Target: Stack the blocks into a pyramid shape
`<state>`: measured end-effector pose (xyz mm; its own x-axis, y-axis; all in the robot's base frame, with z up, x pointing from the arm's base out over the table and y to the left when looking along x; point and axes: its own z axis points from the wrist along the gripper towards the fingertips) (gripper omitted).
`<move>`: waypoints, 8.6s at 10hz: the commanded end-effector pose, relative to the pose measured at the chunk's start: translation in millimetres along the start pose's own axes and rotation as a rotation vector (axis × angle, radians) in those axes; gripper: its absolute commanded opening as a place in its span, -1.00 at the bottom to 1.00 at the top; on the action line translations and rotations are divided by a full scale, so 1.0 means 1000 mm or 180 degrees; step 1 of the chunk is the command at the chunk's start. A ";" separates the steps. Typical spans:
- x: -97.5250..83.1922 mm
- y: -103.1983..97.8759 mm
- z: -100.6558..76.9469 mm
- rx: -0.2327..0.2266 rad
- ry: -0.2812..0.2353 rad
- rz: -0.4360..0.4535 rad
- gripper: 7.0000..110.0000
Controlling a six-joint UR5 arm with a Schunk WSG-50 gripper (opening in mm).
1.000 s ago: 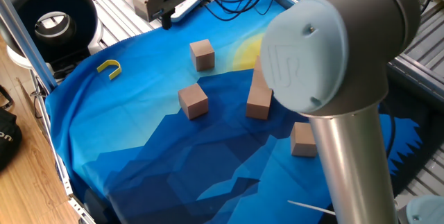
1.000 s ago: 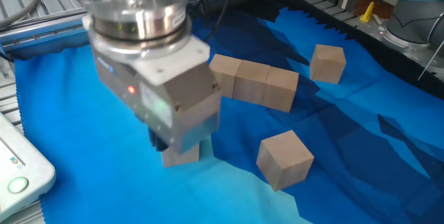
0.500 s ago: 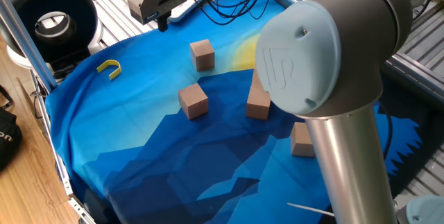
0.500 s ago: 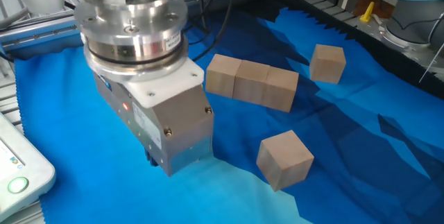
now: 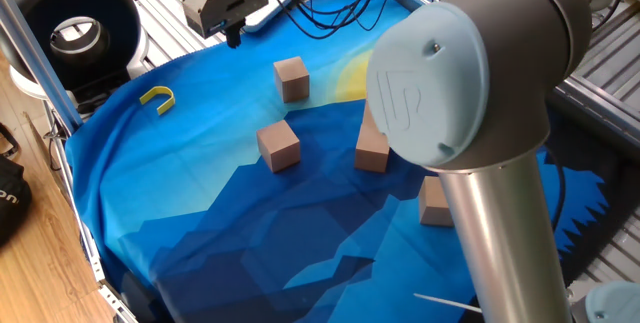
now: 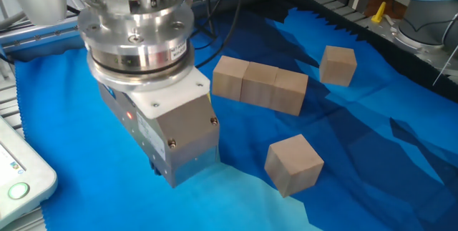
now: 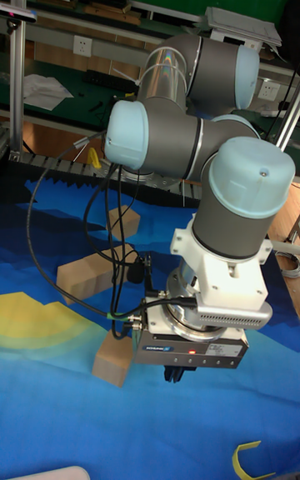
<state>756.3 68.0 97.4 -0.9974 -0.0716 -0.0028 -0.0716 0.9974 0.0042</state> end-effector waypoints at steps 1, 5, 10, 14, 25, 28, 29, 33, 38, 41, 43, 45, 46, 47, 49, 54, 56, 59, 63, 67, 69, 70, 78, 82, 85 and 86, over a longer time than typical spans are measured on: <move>0.003 0.007 0.002 -0.0015 0.0020 -0.0067 -1.00; 0.004 0.013 0.004 -0.0048 0.0008 0.0099 -1.00; 0.002 0.015 0.004 -0.0067 -0.0008 0.0323 -1.00; -0.002 0.013 0.005 -0.0053 0.0002 0.0235 -1.00; -0.039 0.002 0.015 -0.0086 -0.0100 0.0422 -1.00; 0.012 0.021 0.000 -0.0150 -0.0007 0.0509 -1.00; 0.046 0.024 -0.003 -0.0169 0.0125 0.0497 -1.00; 0.112 0.036 0.005 -0.0349 0.0168 0.0536 -1.00; 0.106 0.005 0.014 0.0005 0.0113 0.0129 -1.00; 0.077 -0.019 0.012 0.0222 0.0031 -0.0874 -1.00; 0.073 0.012 0.020 -0.0240 0.0029 -0.1778 -1.00; 0.075 -0.004 0.021 -0.0091 0.0106 -0.2518 -1.00; 0.073 -0.012 0.022 -0.0048 0.0092 -0.2933 -1.00; 0.065 -0.029 0.021 0.0104 0.0059 -0.3183 -1.00; 0.048 -0.058 0.019 0.0212 -0.0099 -0.3308 -1.00; 0.034 -0.098 0.031 0.0293 -0.0152 -0.3441 -1.00; 0.043 -0.093 0.033 0.0167 -0.0133 -0.3555 -1.00; 0.057 -0.077 0.026 -0.0075 -0.0140 -0.3610 -1.00; 0.059 -0.077 0.029 -0.0103 -0.0110 -0.3650 -1.00; 0.088 -0.068 0.035 -0.0446 0.0193 -0.3716 -1.00; 0.073 -0.059 0.028 -0.0441 0.0005 -0.3643 -1.00; 0.074 -0.064 0.024 -0.0430 0.0086 -0.3731 -0.71; 0.054 -0.079 0.036 -0.0256 0.0094 -0.3941 1.00; 0.055 -0.072 0.048 -0.0348 0.0099 -0.3953 1.00; 0.067 -0.072 0.057 -0.0356 0.0187 -0.3898 0.57; 0.071 -0.071 0.059 -0.0359 0.0191 -0.3888 0.57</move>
<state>698.1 -10.2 43.1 -0.2598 -0.9655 -0.0152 -0.9605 0.2568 0.1069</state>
